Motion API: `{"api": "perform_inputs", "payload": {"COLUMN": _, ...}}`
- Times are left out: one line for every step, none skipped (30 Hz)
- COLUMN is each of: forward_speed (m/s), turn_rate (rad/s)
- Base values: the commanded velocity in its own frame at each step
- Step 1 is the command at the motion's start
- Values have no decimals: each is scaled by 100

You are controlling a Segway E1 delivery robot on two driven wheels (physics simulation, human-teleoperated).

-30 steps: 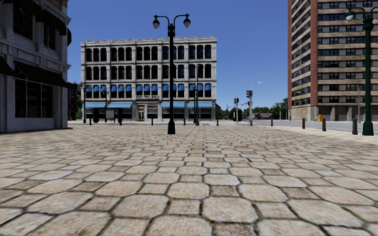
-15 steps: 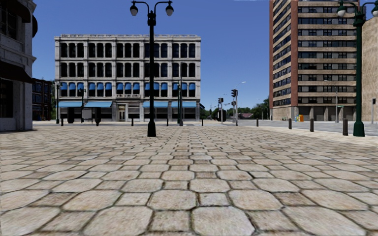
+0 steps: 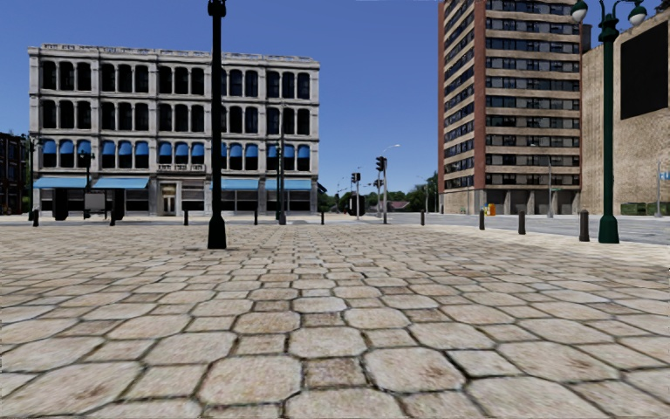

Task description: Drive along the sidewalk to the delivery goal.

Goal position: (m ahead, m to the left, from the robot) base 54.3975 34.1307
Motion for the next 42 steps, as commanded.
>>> {"api": "perform_inputs", "payload": {"forward_speed": 200, "turn_rate": -37}}
{"api": "perform_inputs", "payload": {"forward_speed": 200, "turn_rate": -37}}
{"api": "perform_inputs", "payload": {"forward_speed": 200, "turn_rate": -37}}
{"api": "perform_inputs", "payload": {"forward_speed": 200, "turn_rate": -32}}
{"api": "perform_inputs", "payload": {"forward_speed": 200, "turn_rate": -32}}
{"api": "perform_inputs", "payload": {"forward_speed": 200, "turn_rate": 0}}
{"api": "perform_inputs", "payload": {"forward_speed": 200, "turn_rate": 0}}
{"api": "perform_inputs", "payload": {"forward_speed": 200, "turn_rate": 0}}
{"api": "perform_inputs", "payload": {"forward_speed": 200, "turn_rate": 0}}
{"api": "perform_inputs", "payload": {"forward_speed": 200, "turn_rate": 0}}
{"api": "perform_inputs", "payload": {"forward_speed": 200, "turn_rate": 0}}
{"api": "perform_inputs", "payload": {"forward_speed": 200, "turn_rate": 0}}
{"api": "perform_inputs", "payload": {"forward_speed": 200, "turn_rate": 0}}
{"api": "perform_inputs", "payload": {"forward_speed": 200, "turn_rate": 0}}
{"api": "perform_inputs", "payload": {"forward_speed": 200, "turn_rate": 0}}
{"api": "perform_inputs", "payload": {"forward_speed": 200, "turn_rate": 0}}
{"api": "perform_inputs", "payload": {"forward_speed": 200, "turn_rate": 0}}
{"api": "perform_inputs", "payload": {"forward_speed": 200, "turn_rate": 0}}
{"api": "perform_inputs", "payload": {"forward_speed": 200, "turn_rate": 0}}
{"api": "perform_inputs", "payload": {"forward_speed": 200, "turn_rate": 0}}
{"api": "perform_inputs", "payload": {"forward_speed": 200, "turn_rate": 0}}
{"api": "perform_inputs", "payload": {"forward_speed": 200, "turn_rate": 0}}
{"api": "perform_inputs", "payload": {"forward_speed": 200, "turn_rate": 0}}
{"api": "perform_inputs", "payload": {"forward_speed": 200, "turn_rate": 0}}
{"api": "perform_inputs", "payload": {"forward_speed": 200, "turn_rate": 0}}
{"api": "perform_inputs", "payload": {"forward_speed": 200, "turn_rate": 0}}
{"api": "perform_inputs", "payload": {"forward_speed": 200, "turn_rate": 0}}
{"api": "perform_inputs", "payload": {"forward_speed": 200, "turn_rate": 0}}
{"api": "perform_inputs", "payload": {"forward_speed": 200, "turn_rate": 0}}
{"api": "perform_inputs", "payload": {"forward_speed": 200, "turn_rate": 0}}
{"api": "perform_inputs", "payload": {"forward_speed": 200, "turn_rate": 0}}
{"api": "perform_inputs", "payload": {"forward_speed": 200, "turn_rate": 0}}
{"api": "perform_inputs", "payload": {"forward_speed": 200, "turn_rate": 0}}
{"api": "perform_inputs", "payload": {"forward_speed": 200, "turn_rate": 0}}
{"api": "perform_inputs", "payload": {"forward_speed": 200, "turn_rate": 0}}
{"api": "perform_inputs", "payload": {"forward_speed": 200, "turn_rate": 0}}
{"api": "perform_inputs", "payload": {"forward_speed": 200, "turn_rate": 0}}
{"api": "perform_inputs", "payload": {"forward_speed": 200, "turn_rate": 0}}
{"api": "perform_inputs", "payload": {"forward_speed": 200, "turn_rate": 0}}
{"api": "perform_inputs", "payload": {"forward_speed": 200, "turn_rate": 0}}
{"api": "perform_inputs", "payload": {"forward_speed": 200, "turn_rate": 0}}
{"api": "perform_inputs", "payload": {"forward_speed": 200, "turn_rate": 0}}
